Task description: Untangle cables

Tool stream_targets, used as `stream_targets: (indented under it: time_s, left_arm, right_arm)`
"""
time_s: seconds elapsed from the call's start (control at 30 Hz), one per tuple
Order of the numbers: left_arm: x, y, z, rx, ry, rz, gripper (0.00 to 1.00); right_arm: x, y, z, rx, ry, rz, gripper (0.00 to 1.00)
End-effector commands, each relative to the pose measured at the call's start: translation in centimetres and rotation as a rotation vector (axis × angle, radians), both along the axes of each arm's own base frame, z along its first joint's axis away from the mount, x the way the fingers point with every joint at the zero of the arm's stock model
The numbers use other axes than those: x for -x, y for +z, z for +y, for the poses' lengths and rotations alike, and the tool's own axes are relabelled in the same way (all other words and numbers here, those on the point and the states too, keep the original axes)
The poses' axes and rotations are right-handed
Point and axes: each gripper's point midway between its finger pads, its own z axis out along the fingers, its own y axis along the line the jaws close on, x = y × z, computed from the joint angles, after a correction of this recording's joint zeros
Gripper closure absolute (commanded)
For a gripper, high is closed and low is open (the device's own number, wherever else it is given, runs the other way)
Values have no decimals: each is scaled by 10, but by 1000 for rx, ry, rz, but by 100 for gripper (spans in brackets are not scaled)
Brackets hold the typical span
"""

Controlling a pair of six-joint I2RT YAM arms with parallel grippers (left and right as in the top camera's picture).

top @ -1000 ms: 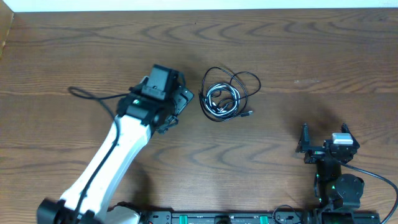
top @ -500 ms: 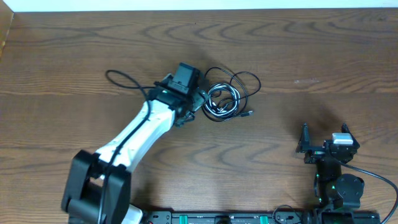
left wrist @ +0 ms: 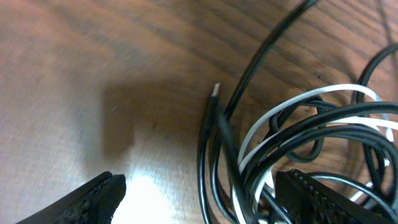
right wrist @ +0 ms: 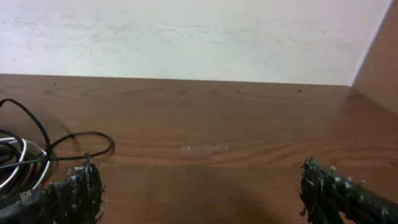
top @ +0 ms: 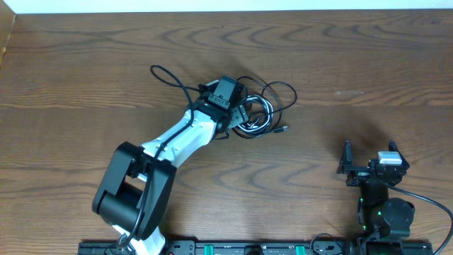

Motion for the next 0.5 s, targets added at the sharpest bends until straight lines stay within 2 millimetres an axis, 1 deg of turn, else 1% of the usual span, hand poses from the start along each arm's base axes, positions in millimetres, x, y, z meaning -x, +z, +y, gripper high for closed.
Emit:
stream_targets:
  time_s: [0.0, 0.13, 0.33, 0.4, 0.43, 0.47]
  left_arm:
    - [-7, -3, -7, -86, -159, -49, 16]
    - [-9, -11, -16, -125, -261, -75, 16]
    - [-5, -30, -14, -144, -265, -35, 31]
    - [-4, -37, -13, -150, -267, -20, 41]
    - [-3, -39, -13, -152, -267, -14, 44]
    - [-2, -42, -12, -155, -267, -8, 44]
  right_arm:
    - [0, -1, 1, 9, 1, 2, 1]
    - [0, -1, 1, 9, 1, 2, 1]
    - [0, -1, 1, 9, 1, 2, 1]
    - [0, -1, 1, 9, 1, 2, 1]
    - [0, -1, 1, 9, 1, 2, 1]
    - [0, -1, 1, 9, 1, 2, 1]
